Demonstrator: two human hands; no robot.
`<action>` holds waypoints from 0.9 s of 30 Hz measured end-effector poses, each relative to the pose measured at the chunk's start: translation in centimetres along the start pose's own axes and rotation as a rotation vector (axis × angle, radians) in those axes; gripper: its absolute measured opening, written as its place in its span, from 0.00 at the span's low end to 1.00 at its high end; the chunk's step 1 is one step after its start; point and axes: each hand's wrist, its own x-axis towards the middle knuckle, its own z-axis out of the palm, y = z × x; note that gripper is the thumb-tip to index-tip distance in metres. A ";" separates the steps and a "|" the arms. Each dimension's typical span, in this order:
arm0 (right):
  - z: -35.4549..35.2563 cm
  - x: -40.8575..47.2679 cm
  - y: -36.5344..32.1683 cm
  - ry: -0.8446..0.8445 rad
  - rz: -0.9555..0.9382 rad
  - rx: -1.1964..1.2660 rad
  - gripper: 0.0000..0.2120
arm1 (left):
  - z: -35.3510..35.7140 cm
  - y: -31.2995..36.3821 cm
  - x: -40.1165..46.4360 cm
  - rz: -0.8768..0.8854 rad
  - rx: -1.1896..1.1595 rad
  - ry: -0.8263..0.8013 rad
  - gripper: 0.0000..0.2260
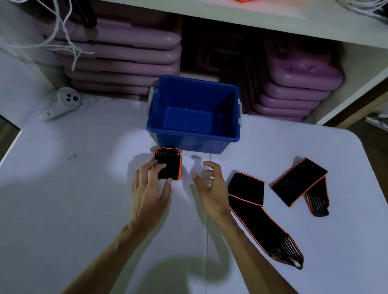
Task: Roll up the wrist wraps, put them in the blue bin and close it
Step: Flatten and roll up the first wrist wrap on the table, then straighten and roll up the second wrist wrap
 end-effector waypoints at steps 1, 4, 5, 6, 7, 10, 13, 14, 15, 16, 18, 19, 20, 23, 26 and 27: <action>-1.4 -0.6 0.6 0.023 -0.019 -0.020 0.15 | 0.6 1.1 -0.6 0.053 0.011 -0.026 0.15; -6.1 -2.3 2.5 0.092 -0.031 -0.084 0.11 | 2.9 4.1 -2.3 0.196 -0.009 -0.143 0.11; -7.9 -2.9 3.1 0.118 -0.033 -0.131 0.10 | 3.8 5.1 -2.6 0.238 -0.021 -0.203 0.11; -9.8 -3.4 3.9 0.151 -0.046 -0.194 0.10 | 4.8 6.2 -3.0 0.282 -0.024 -0.270 0.11; -11.7 -4.0 4.7 0.185 -0.058 -0.264 0.09 | 5.9 7.0 -3.3 0.330 -0.015 -0.340 0.12; -16.6 -6.4 7.1 0.255 -0.024 -0.525 0.08 | 8.8 9.5 -3.5 0.501 0.083 -0.519 0.13; -19.4 -9.2 9.5 0.263 0.083 -0.827 0.12 | 11.3 11.5 -2.8 0.639 0.220 -0.670 0.15; -20.0 -10.0 10.2 0.260 0.122 -0.877 0.13 | 12.0 12.0 -2.5 0.641 0.274 -0.732 0.18; -20.4 -10.6 10.8 0.262 0.163 -0.894 0.14 | 12.5 12.5 -2.2 0.619 0.333 -0.768 0.20; -20.8 -11.0 11.2 0.264 0.203 -0.886 0.15 | 13.0 12.7 -2.0 0.576 0.390 -0.776 0.22; -21.6 -11.2 11.6 0.255 0.269 -0.815 0.15 | 13.6 12.9 -1.8 0.486 0.462 -0.719 0.26; -22.0 -11.0 11.6 0.251 0.281 -0.769 0.14 | 13.5 12.9 -1.7 0.440 0.487 -0.671 0.31; -22.5 -10.7 11.6 0.254 0.289 -0.736 0.12 | 13.7 12.5 -1.6 0.391 0.498 -0.637 0.35; -24.1 -9.1 10.9 0.268 0.307 -0.701 0.07 | 12.2 12.0 -1.2 0.323 0.503 -0.613 0.34; -25.5 -6.9 9.8 0.265 0.333 -0.622 0.08 | 9.4 12.2 -1.6 0.169 0.336 -0.509 0.28; -25.9 -6.2 9.5 0.267 0.336 -0.607 0.08 | 8.3 12.3 -1.8 0.126 0.317 -0.436 0.25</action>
